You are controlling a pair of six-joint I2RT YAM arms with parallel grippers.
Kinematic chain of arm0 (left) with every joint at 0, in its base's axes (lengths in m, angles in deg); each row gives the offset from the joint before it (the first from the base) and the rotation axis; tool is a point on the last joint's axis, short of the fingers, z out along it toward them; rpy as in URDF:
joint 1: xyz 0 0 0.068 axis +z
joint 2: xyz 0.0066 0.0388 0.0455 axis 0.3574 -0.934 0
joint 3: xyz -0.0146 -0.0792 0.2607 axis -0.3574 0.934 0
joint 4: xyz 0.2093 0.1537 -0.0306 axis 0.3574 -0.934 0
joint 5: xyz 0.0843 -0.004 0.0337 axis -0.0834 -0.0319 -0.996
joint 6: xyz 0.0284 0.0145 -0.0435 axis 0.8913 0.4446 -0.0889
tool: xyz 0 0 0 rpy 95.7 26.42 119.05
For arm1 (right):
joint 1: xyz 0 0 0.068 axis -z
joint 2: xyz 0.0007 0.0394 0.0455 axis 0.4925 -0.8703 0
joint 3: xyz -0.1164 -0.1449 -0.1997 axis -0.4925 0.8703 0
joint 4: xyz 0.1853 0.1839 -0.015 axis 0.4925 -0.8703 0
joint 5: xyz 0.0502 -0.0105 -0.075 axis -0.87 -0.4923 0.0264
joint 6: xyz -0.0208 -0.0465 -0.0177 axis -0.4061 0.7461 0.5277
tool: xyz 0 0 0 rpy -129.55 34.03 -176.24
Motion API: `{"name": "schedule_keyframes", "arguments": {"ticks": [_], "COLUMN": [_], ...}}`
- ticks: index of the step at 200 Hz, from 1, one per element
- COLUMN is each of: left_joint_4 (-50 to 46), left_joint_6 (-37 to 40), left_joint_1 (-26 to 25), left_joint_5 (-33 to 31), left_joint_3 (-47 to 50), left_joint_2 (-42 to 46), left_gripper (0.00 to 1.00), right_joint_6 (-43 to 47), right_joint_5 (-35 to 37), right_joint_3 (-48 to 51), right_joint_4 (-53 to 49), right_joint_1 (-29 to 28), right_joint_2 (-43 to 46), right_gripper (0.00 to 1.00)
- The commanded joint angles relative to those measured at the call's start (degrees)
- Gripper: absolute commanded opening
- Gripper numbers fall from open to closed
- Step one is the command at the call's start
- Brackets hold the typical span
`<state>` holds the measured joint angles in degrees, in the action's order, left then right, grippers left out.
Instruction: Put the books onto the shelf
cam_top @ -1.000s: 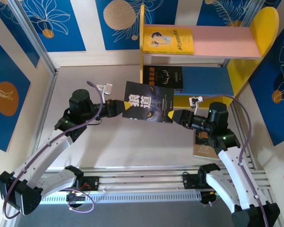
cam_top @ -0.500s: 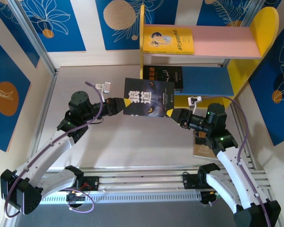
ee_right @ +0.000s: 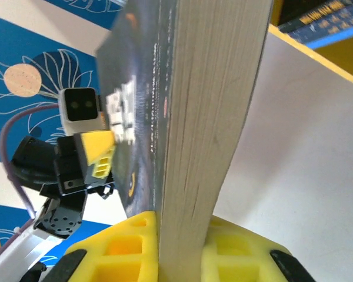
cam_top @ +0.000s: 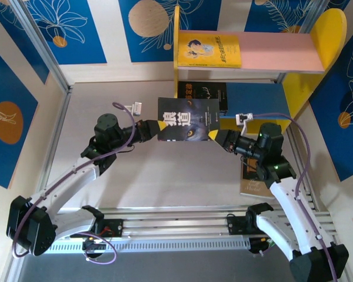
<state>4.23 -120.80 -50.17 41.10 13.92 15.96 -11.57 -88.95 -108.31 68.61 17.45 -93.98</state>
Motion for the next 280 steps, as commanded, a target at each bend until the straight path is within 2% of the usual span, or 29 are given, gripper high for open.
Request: {"name": "schedule_keyframes", "arguments": {"ticks": [1,35,68,122,199,225,255,280], "left_joint_4": [6.29,3.13,-2.26,-12.28,-20.81,-25.20,-31.63,-33.40], "left_joint_6": [0.39,2.13,4.74,9.07,12.38,13.83,16.93,17.68], "left_joint_1": [-1.76,-1.71,-1.62,-0.74,0.49,0.56,0.58,0.58], "left_joint_5": [2.31,1.06,-0.93,-4.15,-6.61,-4.83,-5.59,-6.45], "left_joint_3": [-1.33,-1.77,-2.38,-3.52,-3.53,-5.94,-8.96,-9.51], "left_joint_2": [0.87,2.16,4.31,8.87,13.01,13.29,14.95,16.18], "left_gripper": [0.01,0.20,0.27,0.43,0.48,0.48,0.48,0.48], "right_joint_6": [4.70,11.68,15.90,18.84,20.21,19.66,18.37,16.76], "right_joint_5": [-1.04,-2.71,-5.15,-9.53,-12.85,-14.44,-16.64,-18.29], "right_joint_3": [-3.98,-10.83,-16.03,-23.42,-37.32,-42.70,-49.52,-54.33], "right_joint_4": [-2.84,-11.16,-16.14,-18.77,-18.73,-16.92,-14.79,-12.88], "right_joint_1": [0.07,2.26,4.13,6.92,11.44,15.48,20.04,22.86], "right_joint_2": [0.16,0.65,0.78,-0.38,-6.54,-11.05,-17.10,-22.06], "right_gripper": [0.09,0.04,0.02,0.01,0.01,0.00,0.00,0.00]}}
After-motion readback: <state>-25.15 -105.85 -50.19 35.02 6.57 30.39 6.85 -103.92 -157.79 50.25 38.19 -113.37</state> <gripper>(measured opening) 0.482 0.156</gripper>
